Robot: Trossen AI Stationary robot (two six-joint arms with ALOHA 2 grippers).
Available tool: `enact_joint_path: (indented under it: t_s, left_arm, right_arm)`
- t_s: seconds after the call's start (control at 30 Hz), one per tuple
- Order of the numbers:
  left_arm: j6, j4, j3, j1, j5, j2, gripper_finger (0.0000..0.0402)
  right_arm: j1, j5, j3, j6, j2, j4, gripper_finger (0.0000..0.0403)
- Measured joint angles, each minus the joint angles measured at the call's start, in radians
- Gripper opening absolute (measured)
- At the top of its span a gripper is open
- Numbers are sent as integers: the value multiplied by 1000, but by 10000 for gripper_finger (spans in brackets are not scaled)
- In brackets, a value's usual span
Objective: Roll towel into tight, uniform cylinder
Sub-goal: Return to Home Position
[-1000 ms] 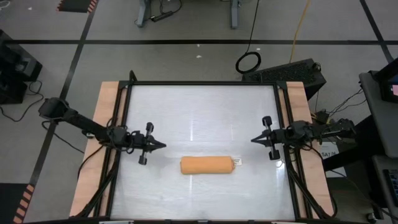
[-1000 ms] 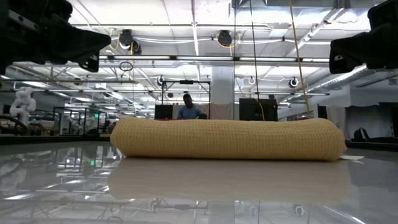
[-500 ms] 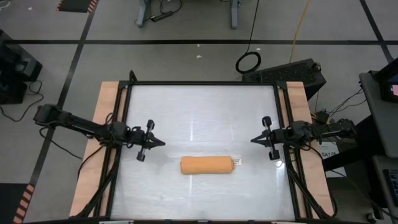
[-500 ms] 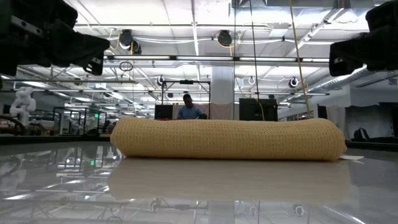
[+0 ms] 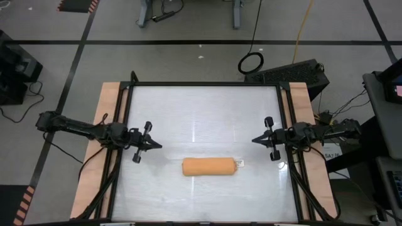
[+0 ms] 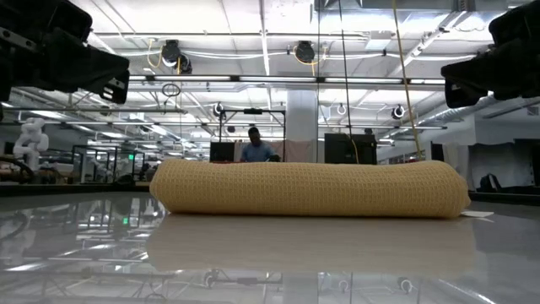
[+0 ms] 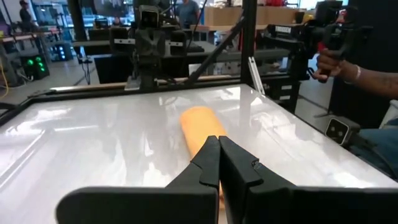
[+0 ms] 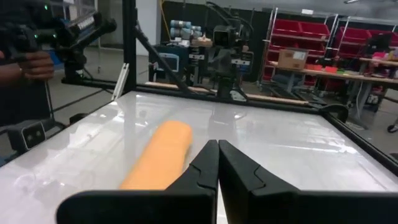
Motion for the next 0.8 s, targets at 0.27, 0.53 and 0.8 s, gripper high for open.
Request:
enact_joint_path:
  t_s: [0.27, 0.53, 0.8]
  left_arm:
    - [0, -194, 0, 0, -12, -164, 2]
    - [-14, -360, 0, 0, -27, -327, 2]
    - [42, -465, 29, 0, -67, -446, 2]
  right_arm:
    - [0, -1, 0, -51, -7, 85, 2]
    - [0, -2, 0, -84, -41, -1, 2]
    - [0, -4, 0, -81, -53, -11, 2]
